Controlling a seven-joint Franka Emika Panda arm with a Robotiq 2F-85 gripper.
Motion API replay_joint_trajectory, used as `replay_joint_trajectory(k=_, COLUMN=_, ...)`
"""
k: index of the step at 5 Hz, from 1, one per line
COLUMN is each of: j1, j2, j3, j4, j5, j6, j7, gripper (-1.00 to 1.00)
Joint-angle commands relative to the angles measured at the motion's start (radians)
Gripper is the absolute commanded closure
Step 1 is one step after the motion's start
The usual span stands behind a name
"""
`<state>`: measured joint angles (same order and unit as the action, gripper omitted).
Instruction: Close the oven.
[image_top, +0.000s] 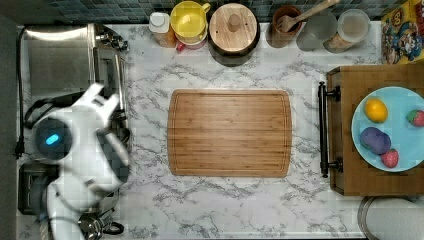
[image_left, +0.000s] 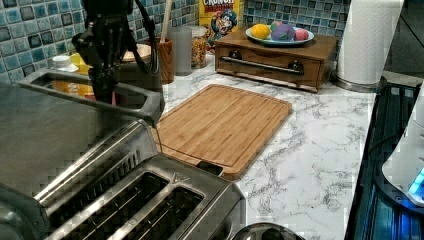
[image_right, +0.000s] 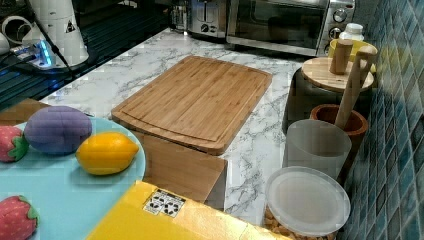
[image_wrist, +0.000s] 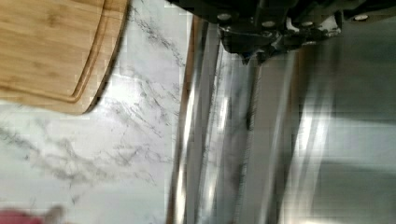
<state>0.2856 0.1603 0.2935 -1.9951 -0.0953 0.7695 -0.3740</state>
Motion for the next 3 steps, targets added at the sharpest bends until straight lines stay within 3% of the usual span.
replay_joint_trajectory(k=1, j1=0.021, j2=-0.048, j3=0.007, j4=0.209, j5=-0.359, j6=-0.161, j7=0.486, gripper=1.00)
replay_joint_trajectory(k=2, j1=-0.015, j2=-0.090, j3=0.006, j4=0.199, j5=-0.300, j6=-0.153, j7=0.566, gripper=1.00)
replay_joint_trajectory(k=3, j1=-0.024, j2=-0.090, j3=0.015, j4=0.199, j5=-0.301, j6=-0.153, j7=0.566, gripper=1.00)
